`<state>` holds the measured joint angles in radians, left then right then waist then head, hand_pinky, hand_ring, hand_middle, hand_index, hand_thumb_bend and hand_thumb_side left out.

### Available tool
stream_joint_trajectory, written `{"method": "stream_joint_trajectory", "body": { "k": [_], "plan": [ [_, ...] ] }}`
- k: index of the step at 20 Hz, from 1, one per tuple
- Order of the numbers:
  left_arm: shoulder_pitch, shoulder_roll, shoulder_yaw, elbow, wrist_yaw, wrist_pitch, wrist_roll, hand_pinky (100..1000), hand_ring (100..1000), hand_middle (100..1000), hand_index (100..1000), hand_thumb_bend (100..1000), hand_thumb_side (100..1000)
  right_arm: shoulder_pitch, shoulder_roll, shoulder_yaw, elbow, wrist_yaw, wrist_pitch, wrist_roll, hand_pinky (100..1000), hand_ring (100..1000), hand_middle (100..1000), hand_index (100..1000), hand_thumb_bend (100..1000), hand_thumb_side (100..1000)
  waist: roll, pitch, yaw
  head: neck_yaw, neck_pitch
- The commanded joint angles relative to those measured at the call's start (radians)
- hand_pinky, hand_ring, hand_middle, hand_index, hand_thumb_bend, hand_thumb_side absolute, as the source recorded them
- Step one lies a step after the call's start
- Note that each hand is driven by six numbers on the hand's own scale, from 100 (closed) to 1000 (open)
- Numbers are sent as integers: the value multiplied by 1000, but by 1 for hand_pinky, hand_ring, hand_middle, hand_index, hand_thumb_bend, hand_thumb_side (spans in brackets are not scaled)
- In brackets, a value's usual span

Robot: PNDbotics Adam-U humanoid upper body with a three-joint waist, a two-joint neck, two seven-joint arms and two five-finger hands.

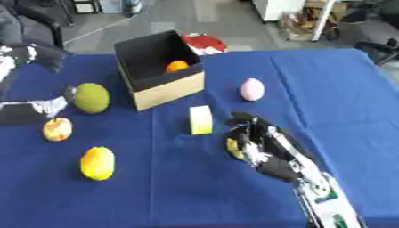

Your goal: Pick up objects on the table and place them in the box.

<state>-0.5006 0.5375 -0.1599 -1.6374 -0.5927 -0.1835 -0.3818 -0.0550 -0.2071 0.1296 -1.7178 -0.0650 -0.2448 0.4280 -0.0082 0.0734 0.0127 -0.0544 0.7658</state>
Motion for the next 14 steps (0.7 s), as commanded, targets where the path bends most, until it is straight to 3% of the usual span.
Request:
{"method": "stream_joint_trajectory", "body": {
  "k": [1,7,14],
  "plan": [
    [-57,86,-27,94,-83,-49,-131,771,663,672,810,477,247,-7,-15,-1,-15,-5,-1,-1,795,737,792,918,100,374,6,-23,-3,3,4],
    [-147,82,-70,357,-208,-94,-267,763,671,676,814,518,247,-6,-14,1,-14,-6,-2,3,795,737,791,917,100,374,5,-26,-7,1,4],
    [-202,1,-52,589,-342,-60,-187,745,650,652,797,504,229,-6,-12,2,-13,-8,-1,4,795,737,790,917,100,372,2,-24,-14,-1,4]
  ]
}}
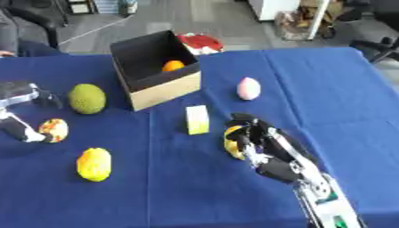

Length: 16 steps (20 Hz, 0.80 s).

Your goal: Pick up objects on the table and place them in the box.

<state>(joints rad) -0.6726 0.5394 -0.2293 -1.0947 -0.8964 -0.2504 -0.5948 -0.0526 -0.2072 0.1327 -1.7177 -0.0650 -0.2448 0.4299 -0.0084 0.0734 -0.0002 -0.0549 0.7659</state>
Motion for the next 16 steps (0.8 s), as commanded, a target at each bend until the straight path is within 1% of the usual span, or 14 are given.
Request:
{"method": "stream_joint_trajectory", "body": {
  "k": [1,4,7,8,10,11,13,14,16],
  "plan": [
    [-36,-10,20,67,-55,9,36,744,649,651,796,504,227,-9,-12,-1,-13,-8,-1,2,795,737,790,917,100,372,1,-24,-2,0,4],
    [-46,-30,29,114,-92,11,62,740,643,645,793,498,219,-9,-12,0,-13,-9,-1,2,795,737,790,917,100,372,0,-22,-3,0,4],
    [-49,-42,36,141,-121,18,91,727,621,622,778,464,160,-8,-11,0,-13,-10,-1,3,795,737,790,917,100,371,-1,-22,-4,0,4],
    [-49,-43,36,148,-127,19,96,705,593,591,753,416,100,-8,-11,0,-13,-10,-1,3,796,737,791,917,100,370,-1,-22,-4,1,4],
    [-50,-43,40,155,-132,17,102,667,550,538,708,323,100,-9,-12,-1,-13,-10,0,2,796,737,791,917,100,370,-1,-22,-3,0,4],
    [-50,-40,43,151,-128,15,106,646,527,512,686,286,100,-9,-11,-1,-13,-10,0,2,796,737,791,917,100,370,-1,-22,-3,0,4],
    [-49,-32,48,130,-111,10,110,619,493,475,652,256,100,-8,-11,-1,-12,-9,0,3,796,737,791,917,100,370,0,-22,-2,-1,4],
    [-50,-26,50,116,-100,7,107,605,477,458,634,254,100,-8,-11,-1,-12,-9,0,3,796,737,791,917,100,370,0,-22,-2,-1,4],
    [-58,-9,55,73,-70,0,90,599,471,450,626,252,100,-8,-12,-1,-12,-8,0,3,796,737,791,917,100,368,1,-24,-1,-1,4]
  ]
}}
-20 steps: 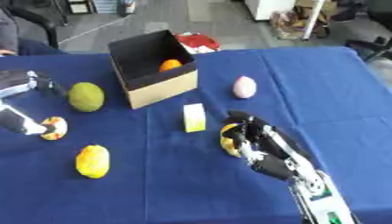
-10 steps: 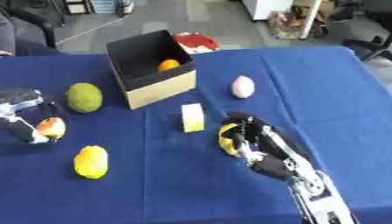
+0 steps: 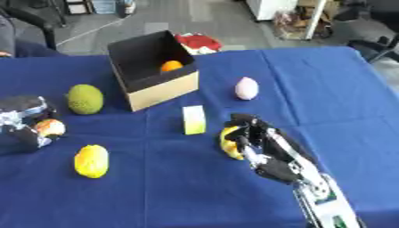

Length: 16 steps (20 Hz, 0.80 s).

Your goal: Pick up objects on the table and place them in the box.

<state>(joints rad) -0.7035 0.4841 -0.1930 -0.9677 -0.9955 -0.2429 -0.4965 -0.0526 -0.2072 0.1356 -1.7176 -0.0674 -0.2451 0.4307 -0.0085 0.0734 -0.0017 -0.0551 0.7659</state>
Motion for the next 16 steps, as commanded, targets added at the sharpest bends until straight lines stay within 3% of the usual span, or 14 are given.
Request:
{"method": "stream_joint_trajectory", "body": {
  "k": [1,8,12,16],
  "plan": [
    [-35,57,20,-79,47,-12,-24,601,472,451,627,253,100,-8,-12,-4,-12,-5,0,2,796,737,791,917,100,368,1,-24,0,-1,4],
    [-134,90,33,-176,153,-2,-101,612,481,456,636,266,100,-6,-12,0,-9,-5,1,5,796,737,791,917,100,367,2,-30,-3,-2,4],
    [-207,28,29,-127,140,27,-80,618,484,461,644,270,100,-8,-10,6,-8,-8,1,11,796,737,791,917,100,364,-3,-28,-15,1,4],
    [-278,-68,15,-45,35,44,-10,624,491,471,652,308,100,-19,-5,16,-8,-14,3,19,796,737,791,917,100,356,-13,-17,-41,19,4]
  ]
}}
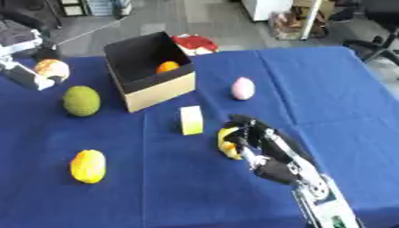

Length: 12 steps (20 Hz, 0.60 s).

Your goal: Pick up objects on the table and place them in the box.

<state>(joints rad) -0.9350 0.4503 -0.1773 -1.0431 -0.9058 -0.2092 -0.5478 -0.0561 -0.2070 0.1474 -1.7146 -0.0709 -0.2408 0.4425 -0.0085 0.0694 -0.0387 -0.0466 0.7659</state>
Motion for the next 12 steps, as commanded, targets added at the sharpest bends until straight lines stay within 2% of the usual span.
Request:
{"method": "stream_joint_trajectory", "body": {
  "k": [1,5,8,9,10,11,12],
  "plan": [
    [-62,-59,-1,53,-90,16,69,626,493,472,652,331,100,-21,-4,7,-11,-12,-1,10,796,737,791,917,100,355,-15,-8,-15,17,4],
    [-108,-140,28,140,-231,65,218,643,505,486,675,366,100,-39,0,21,-13,-21,0,24,796,737,791,917,100,351,-22,13,-57,43,4],
    [-121,-176,56,188,-284,118,343,691,560,546,742,407,100,-44,-3,23,-12,-24,2,28,796,737,791,917,100,348,-23,22,-75,54,4],
    [-122,-182,60,198,-294,134,380,733,629,621,807,482,218,-44,-3,23,-11,-25,2,28,796,737,790,917,100,348,-23,23,-79,54,4],
    [-122,-187,62,206,-301,148,413,747,657,653,826,514,276,-45,-3,23,-11,-25,2,28,796,737,790,917,100,348,-23,25,-82,55,4],
    [-121,-189,63,211,-304,158,441,768,699,704,855,572,375,-45,-3,22,-12,-26,2,28,796,737,790,917,100,348,-22,25,-83,55,4],
    [-120,-188,65,212,-301,165,465,774,713,721,861,588,404,-45,-3,22,-12,-26,2,27,796,737,790,917,100,348,-22,26,-84,54,4]
  ]
}}
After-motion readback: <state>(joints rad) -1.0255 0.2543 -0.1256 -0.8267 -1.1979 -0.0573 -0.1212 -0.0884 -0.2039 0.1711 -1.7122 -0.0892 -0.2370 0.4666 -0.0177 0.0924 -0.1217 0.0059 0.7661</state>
